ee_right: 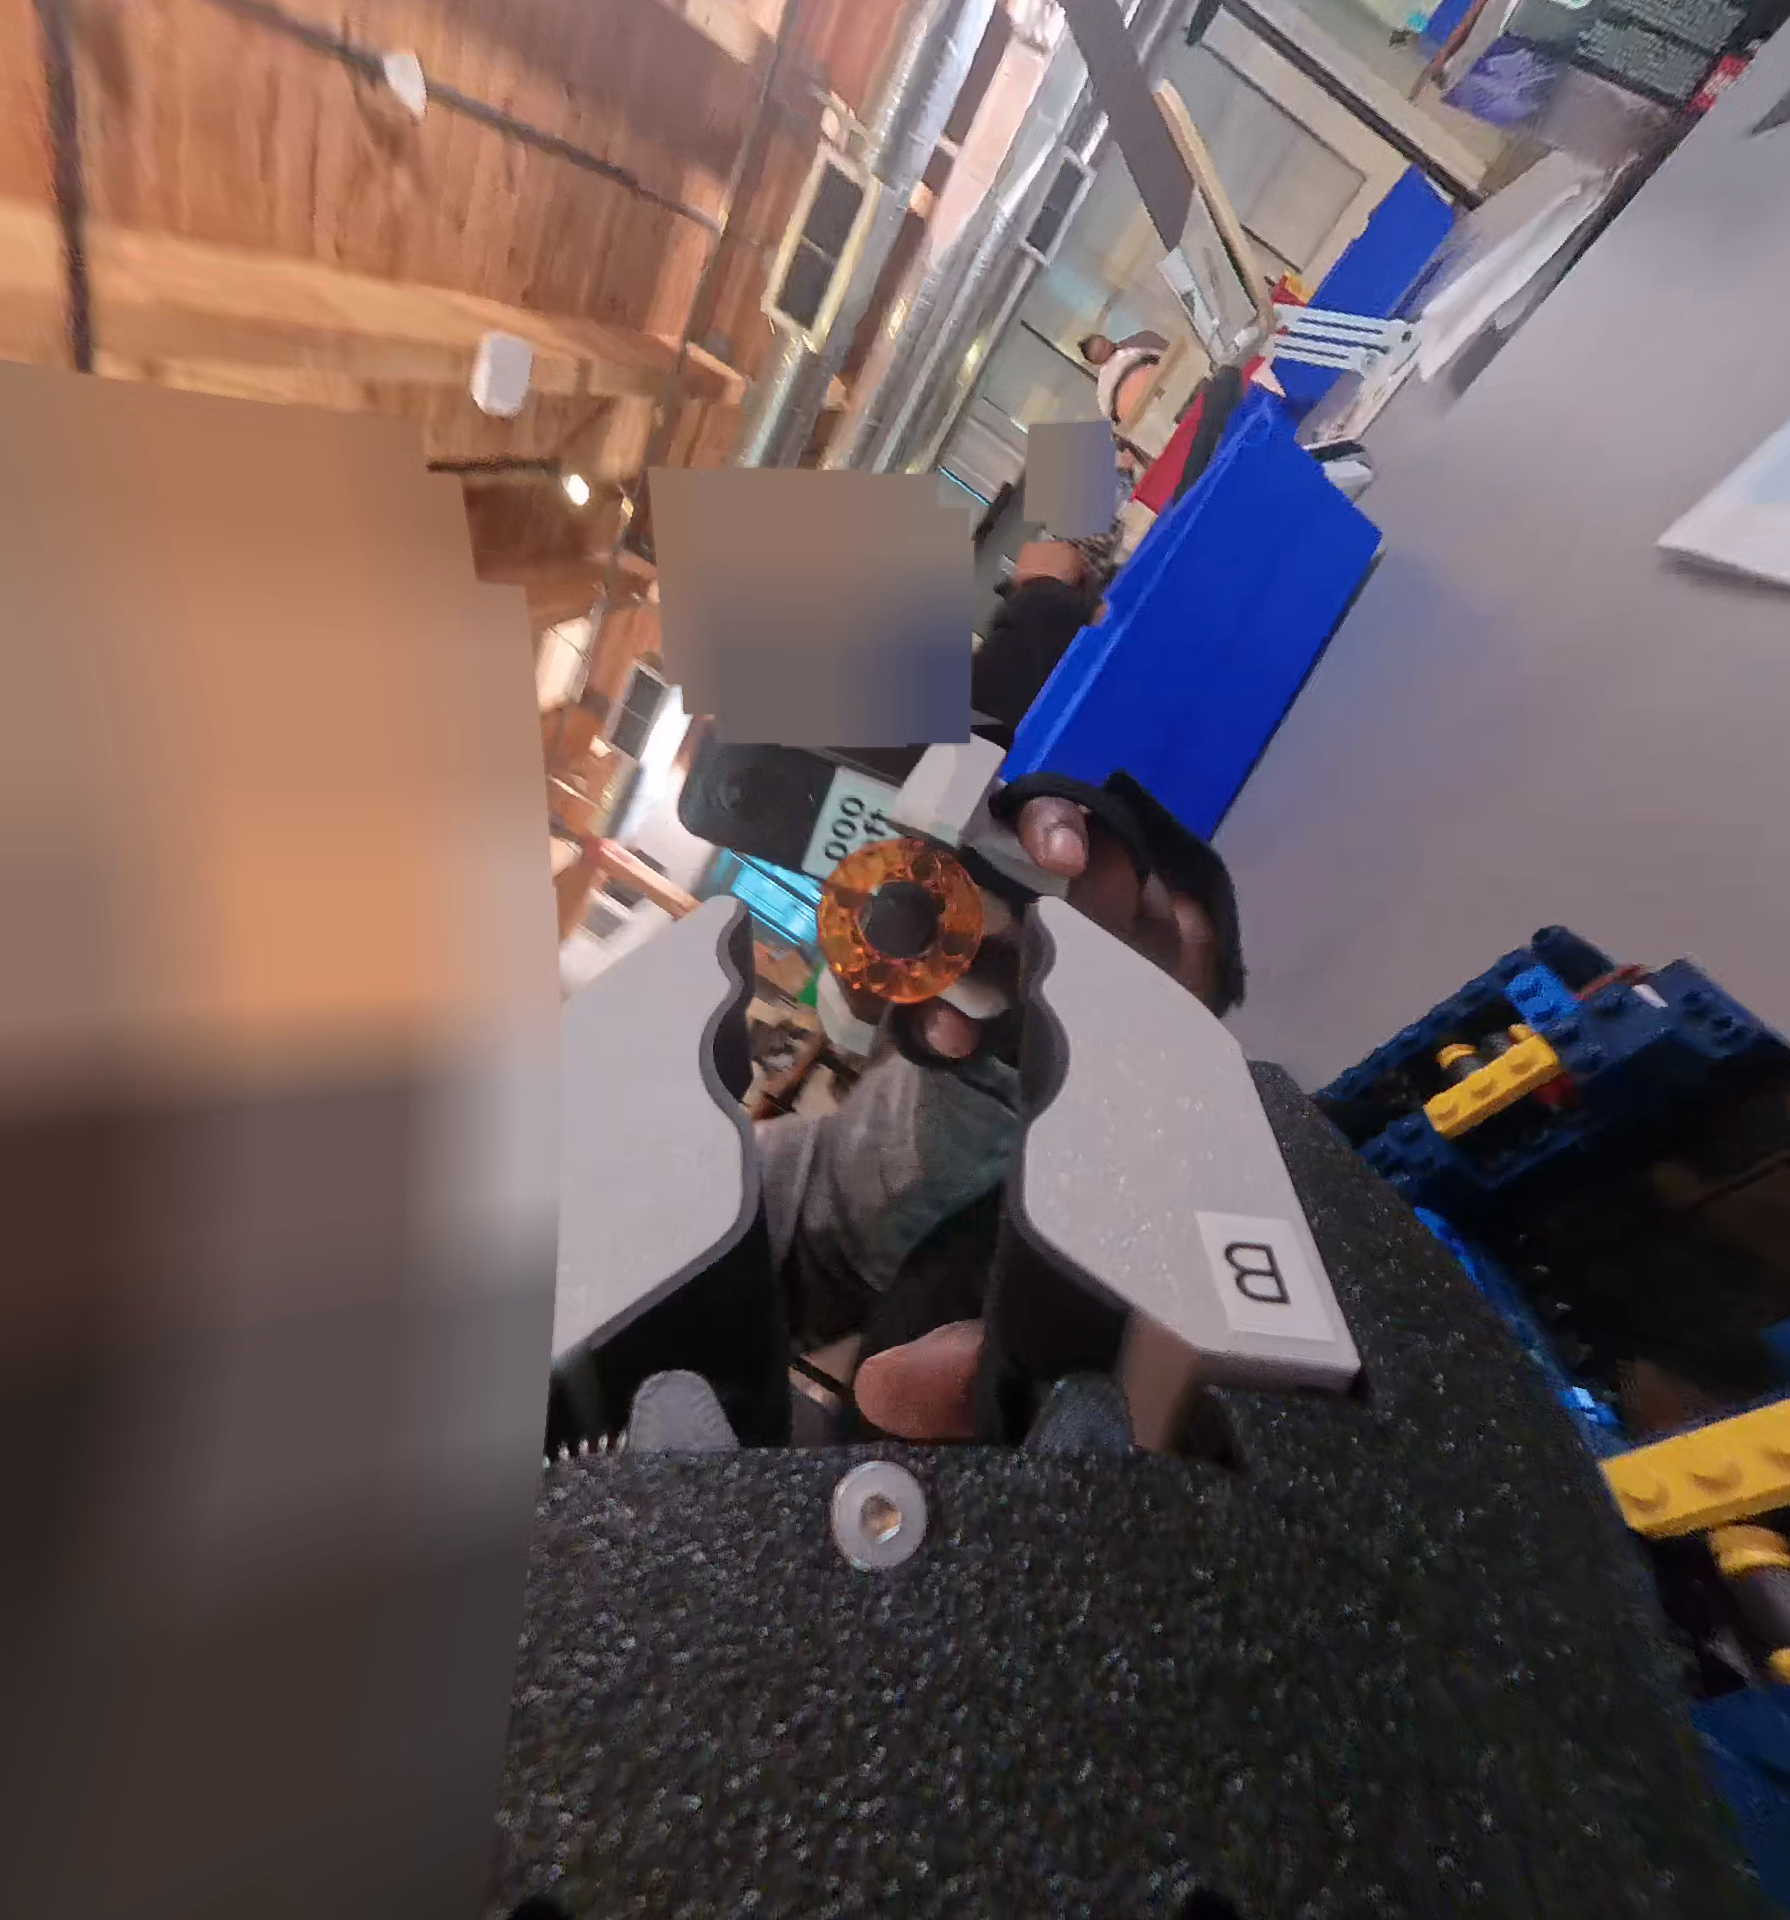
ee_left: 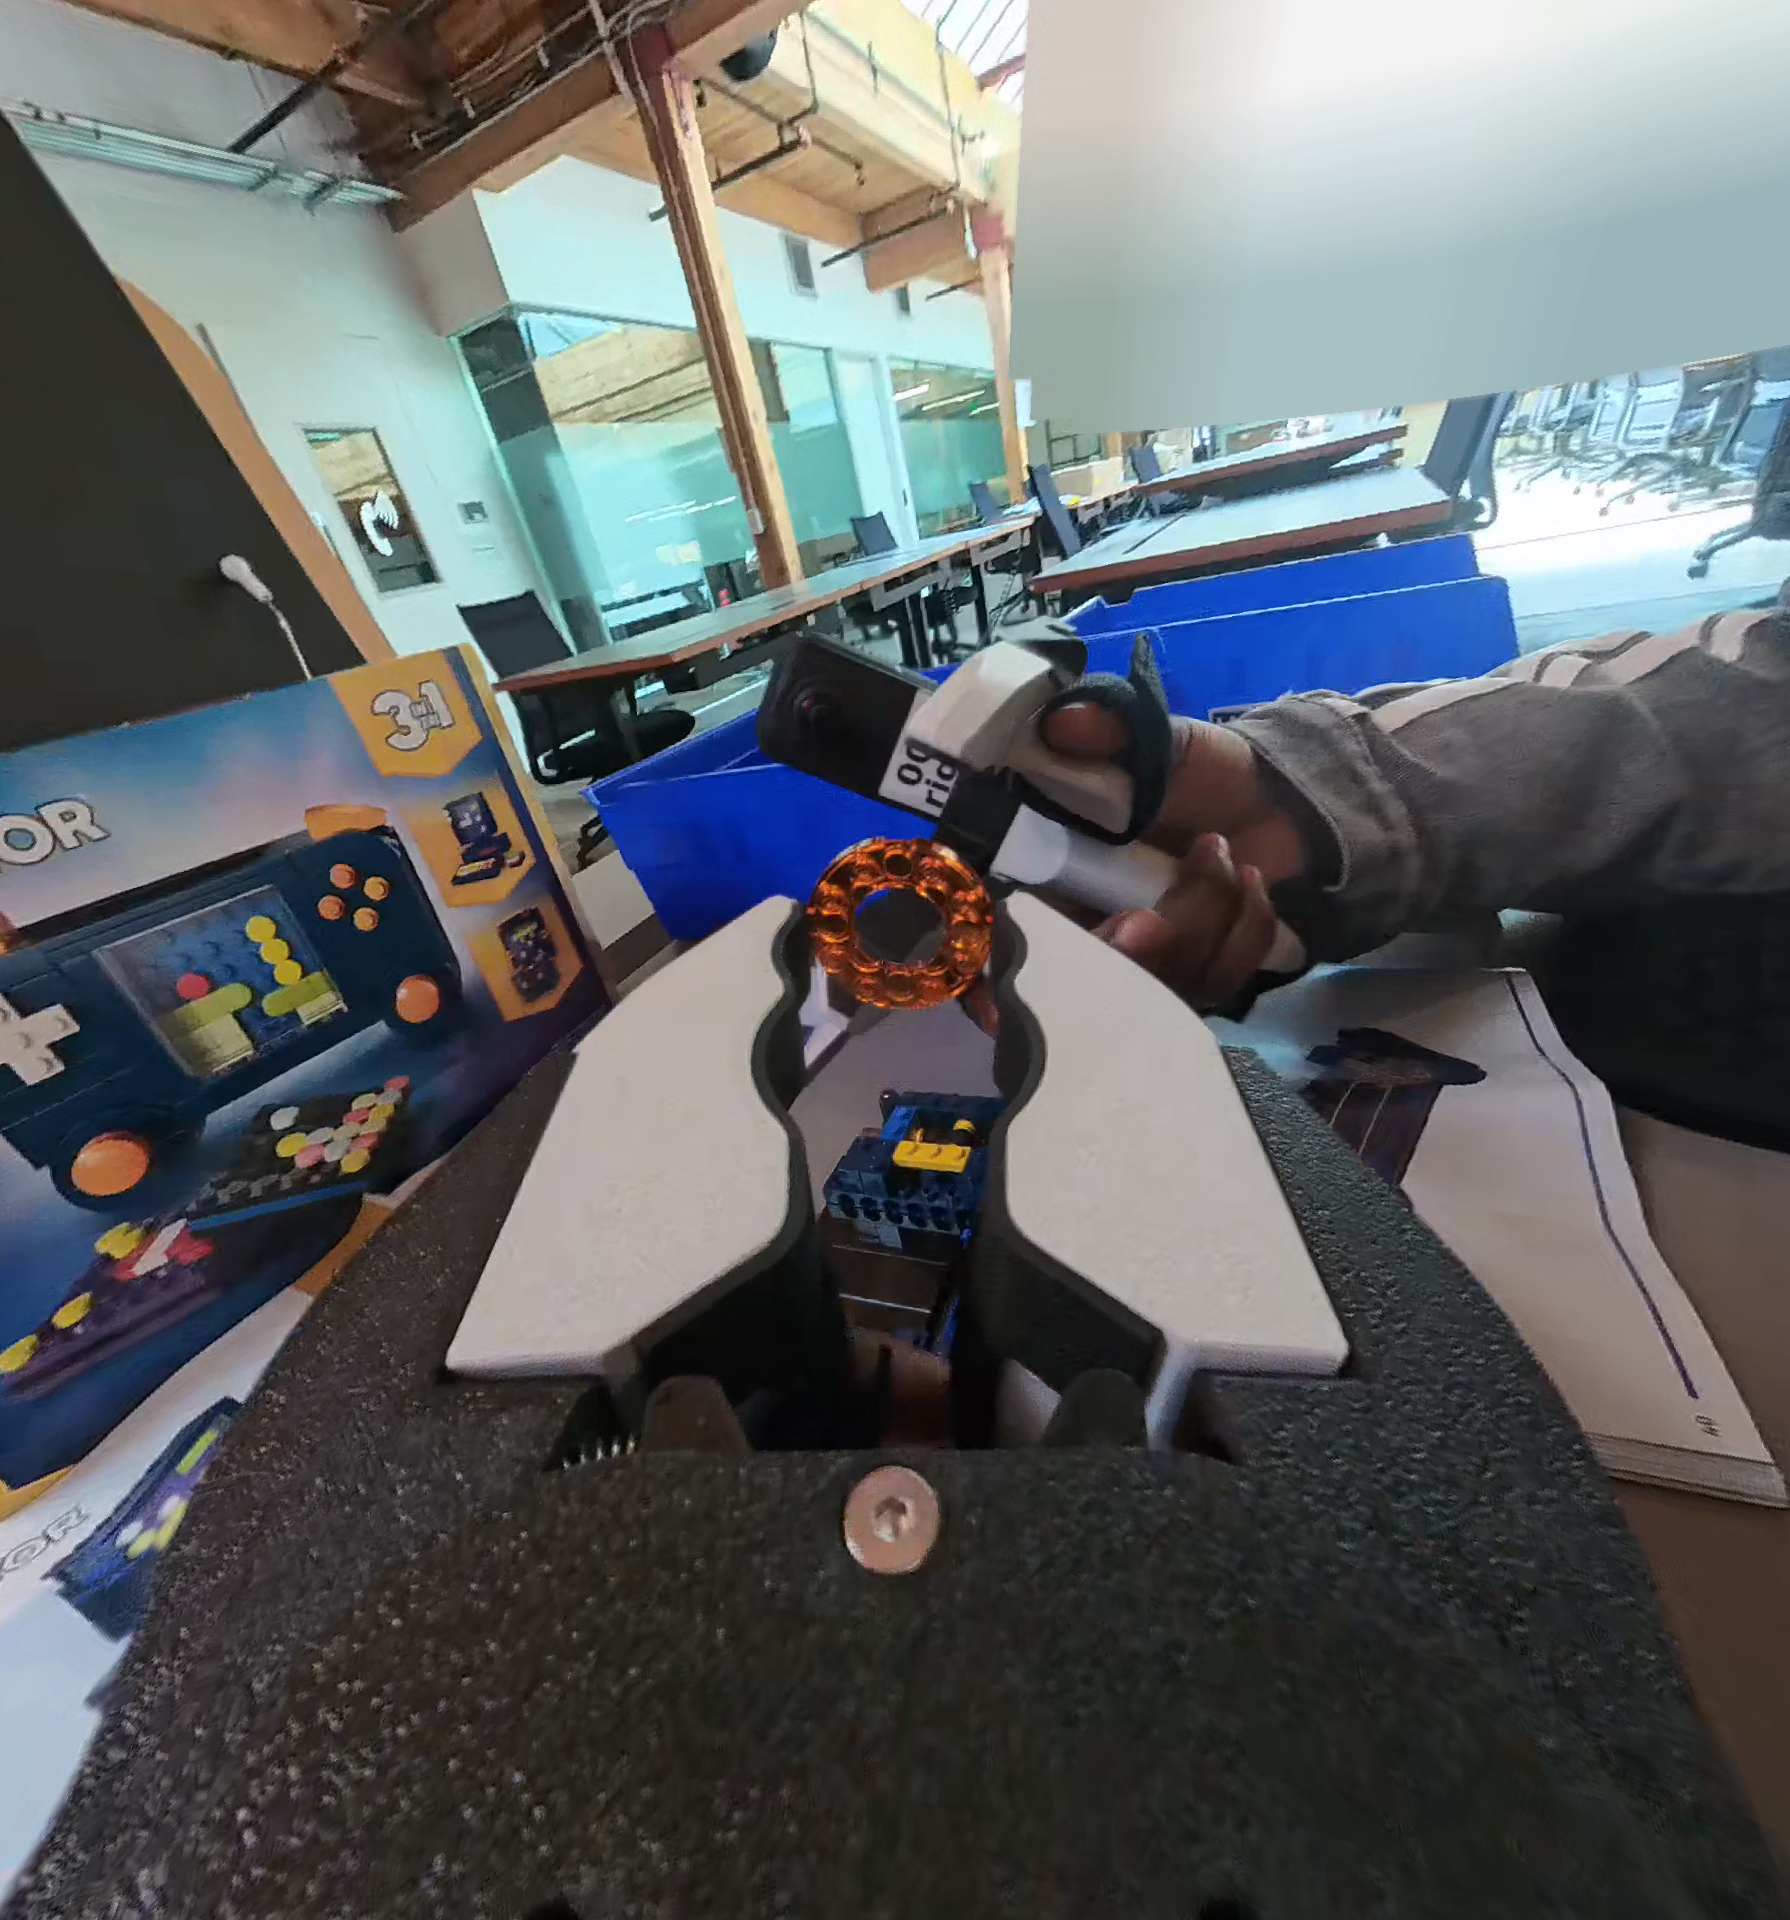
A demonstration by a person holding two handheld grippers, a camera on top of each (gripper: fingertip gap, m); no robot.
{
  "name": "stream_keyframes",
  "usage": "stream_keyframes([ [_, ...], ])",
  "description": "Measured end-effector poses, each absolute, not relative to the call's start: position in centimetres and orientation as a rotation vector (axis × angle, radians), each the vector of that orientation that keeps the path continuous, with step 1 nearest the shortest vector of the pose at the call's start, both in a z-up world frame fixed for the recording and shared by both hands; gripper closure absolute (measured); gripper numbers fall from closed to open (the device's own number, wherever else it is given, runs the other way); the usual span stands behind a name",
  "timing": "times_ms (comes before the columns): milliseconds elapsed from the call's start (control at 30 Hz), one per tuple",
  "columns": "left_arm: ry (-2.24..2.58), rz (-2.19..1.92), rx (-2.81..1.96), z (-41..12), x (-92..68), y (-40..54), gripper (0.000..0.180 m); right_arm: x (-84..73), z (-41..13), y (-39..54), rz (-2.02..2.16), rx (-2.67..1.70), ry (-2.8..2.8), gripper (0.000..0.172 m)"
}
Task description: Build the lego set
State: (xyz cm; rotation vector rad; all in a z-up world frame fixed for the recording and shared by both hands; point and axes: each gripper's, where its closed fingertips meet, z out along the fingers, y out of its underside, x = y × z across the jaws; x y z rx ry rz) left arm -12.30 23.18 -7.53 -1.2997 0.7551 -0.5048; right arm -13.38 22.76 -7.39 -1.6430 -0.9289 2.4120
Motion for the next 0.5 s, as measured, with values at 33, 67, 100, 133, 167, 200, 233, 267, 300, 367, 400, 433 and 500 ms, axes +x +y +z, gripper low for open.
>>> stream_keyframes([
  [33, 0.766, -0.498, -1.289, -7.5, -12.3, 23.1, 0.148, -13.3, -7.6, 22.5, 2.359, -1.634, -0.995, 0.120],
  [67, 0.782, -0.482, -1.284, -7.6, -12.2, 23.0, 0.148, -13.2, -7.7, 22.2, 2.321, -1.618, -1.055, 0.119],
  [100, 0.808, -0.464, -1.275, -7.7, -12.0, 22.9, 0.148, -13.2, -7.6, 21.9, 2.305, -1.600, -1.098, 0.122],
  [133, 0.833, -0.440, -1.264, -7.7, -11.9, 22.8, 0.148, -13.1, -7.5, 21.6, 2.302, -1.584, -1.121, 0.123],
  [167, 0.857, -0.414, -1.260, -7.9, -11.7, 22.7, 0.148, -13.1, -7.4, 21.4, 2.299, -1.573, -1.132, 0.124],
  [200, 0.882, -0.395, -1.260, -8.1, -11.5, 22.6, 0.148, -13.1, -7.5, 21.3, 2.282, -1.577, -1.146, 0.126],
  [233, 0.902, -0.382, -1.256, -8.2, -11.3, 22.5, 0.148, -13.1, -7.8, 21.2, 2.255, -1.585, -1.174, 0.128],
  [267, 0.912, -0.375, -1.247, -8.2, -11.2, 22.4, 0.148, -13.1, -8.1, 21.0, 2.227, -1.583, -1.213, 0.129],
  [300, 0.920, -0.372, -1.238, -8.2, -11.1, 22.3, 0.148, -13.1, -8.4, 20.7, 2.205, -1.577, -1.252, 0.130],
  [367, 0.938, -0.367, -1.233, -8.2, -11.0, 22.2, 0.148, -13.1, -8.5, 20.2, 2.184, -1.556, -1.306, 0.134],
  [400, 0.948, -0.370, -1.222, -8.2, -10.9, 22.0, 0.148, -13.1, -8.6, 20.1, 2.170, -1.551, -1.318, 0.138],
  [433, 0.956, -0.370, -1.218, -8.1, -10.9, 21.9, 0.148, -13.1, -8.6, 20.0, 2.168, -1.537, -1.327, 0.138],
  [500, 0.986, -0.358, -1.218, -8.2, -10.8, 21.7, 0.148, -13.0, -8.7, 19.8, 2.169, -1.526, -1.352, 0.138],
])
